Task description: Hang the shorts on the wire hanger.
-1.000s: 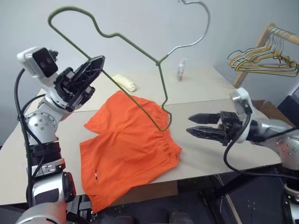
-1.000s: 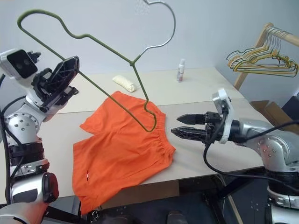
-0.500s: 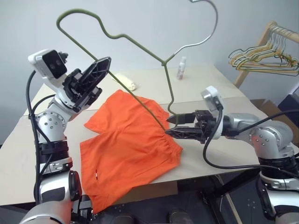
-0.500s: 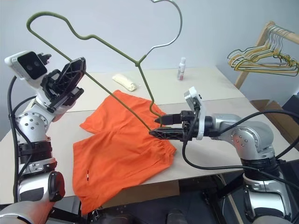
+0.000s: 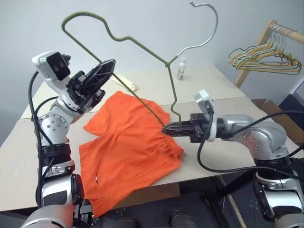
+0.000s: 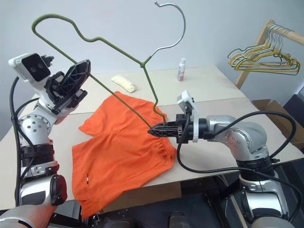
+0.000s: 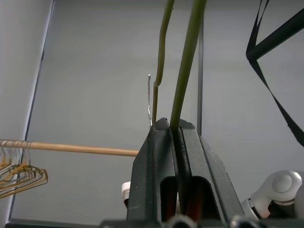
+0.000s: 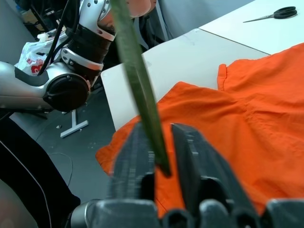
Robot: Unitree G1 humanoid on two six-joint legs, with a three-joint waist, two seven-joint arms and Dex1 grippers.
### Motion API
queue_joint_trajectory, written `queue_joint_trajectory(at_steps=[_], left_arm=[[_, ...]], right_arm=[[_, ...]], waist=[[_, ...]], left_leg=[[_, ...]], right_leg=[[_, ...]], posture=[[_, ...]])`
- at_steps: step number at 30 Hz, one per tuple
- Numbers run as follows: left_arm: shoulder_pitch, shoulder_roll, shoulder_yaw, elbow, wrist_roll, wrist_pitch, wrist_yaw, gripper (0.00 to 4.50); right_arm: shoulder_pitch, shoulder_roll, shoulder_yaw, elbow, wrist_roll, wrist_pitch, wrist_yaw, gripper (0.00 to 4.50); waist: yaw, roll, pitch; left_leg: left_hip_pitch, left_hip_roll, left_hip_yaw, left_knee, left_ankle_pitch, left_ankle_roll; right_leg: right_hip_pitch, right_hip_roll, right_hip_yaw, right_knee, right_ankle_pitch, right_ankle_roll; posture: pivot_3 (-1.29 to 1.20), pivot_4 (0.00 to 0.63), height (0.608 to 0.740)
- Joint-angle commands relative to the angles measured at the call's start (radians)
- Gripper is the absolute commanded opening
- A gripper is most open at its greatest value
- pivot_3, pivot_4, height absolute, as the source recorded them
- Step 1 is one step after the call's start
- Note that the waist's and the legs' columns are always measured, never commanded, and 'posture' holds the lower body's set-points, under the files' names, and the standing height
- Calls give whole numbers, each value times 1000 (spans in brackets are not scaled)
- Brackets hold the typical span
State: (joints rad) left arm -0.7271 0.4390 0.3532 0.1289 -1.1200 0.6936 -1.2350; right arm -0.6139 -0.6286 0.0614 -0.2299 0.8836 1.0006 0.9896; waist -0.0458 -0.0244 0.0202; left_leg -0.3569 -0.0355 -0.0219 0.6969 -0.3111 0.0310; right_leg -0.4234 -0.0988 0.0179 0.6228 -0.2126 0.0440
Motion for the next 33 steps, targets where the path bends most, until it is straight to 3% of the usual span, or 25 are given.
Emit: queue_joint_trajectory(at_steps=[1, 4, 10, 15, 21, 25, 29, 33], left_arm=[[14, 1, -32, -28, 43, -28, -20, 245], [32, -2, -80, -30, 113, -55, -8, 958], [89, 41, -264, 22, 381, -141, 9, 2943], [166, 123, -426, 31, 618, -279, -32, 4483], [241, 221, -518, -41, 743, -388, -111, 4483], [266, 265, -554, -84, 805, -449, -140, 4483], [272, 257, -535, -117, 777, -433, -144, 4483], [287, 261, -533, -140, 786, -430, -134, 4483]], right_arm=[[-2, -2, -44, -11, -1, -23, -15, 10], [7, 7, -62, -22, 7, -18, -34, 0], [58, 11, -169, -81, 94, 32, -129, 0], [221, -71, -328, -167, 230, 141, -224, 0], [507, -233, -463, -143, 331, 308, -249, 0], [622, -321, -472, -38, 332, 385, -187, 0], [609, -443, -331, 169, 300, 493, -14, 0], [539, -500, -163, 307, 187, 449, 121, 0]], waist=[[0, 0, 0], [0, 0, 0], [1, 0, 0], [0, 1, 0], [3, 1, 0], [3, 1, 0], [0, 3, -1], [-1, 3, -1]], left_leg=[[0, 0, 0, 0, 0, 0], [0, 0, 0, 0, 0, 0], [0, -1, 0, 0, 0, 0], [0, 0, 0, -1, 0, 1], [0, 0, 1, -1, -2, 3], [1, 0, 4, 0, -3, 5], [4, 1, 7, 2, -4, 7], [5, 3, 9, 4, -5, 9]], right_leg=[[0, 0, 0, 0, 0, 0], [0, 0, 0, 0, 0, 0], [0, -1, 0, 0, 0, 0], [0, -1, 1, 0, 0, 0], [1, -4, 0, -1, 0, 0], [3, -5, 1, -1, 0, 0], [6, -3, 3, 0, 0, 2], [8, 2, 5, -1, 0, 2]], posture=[[-90, 0, 740], [-94, 0, 740], [-119, 0, 740], [-138, 0, 740], [-138, 0, 740], [-126, 0, 740], [-108, 0, 740], [-83, 0, 740]])
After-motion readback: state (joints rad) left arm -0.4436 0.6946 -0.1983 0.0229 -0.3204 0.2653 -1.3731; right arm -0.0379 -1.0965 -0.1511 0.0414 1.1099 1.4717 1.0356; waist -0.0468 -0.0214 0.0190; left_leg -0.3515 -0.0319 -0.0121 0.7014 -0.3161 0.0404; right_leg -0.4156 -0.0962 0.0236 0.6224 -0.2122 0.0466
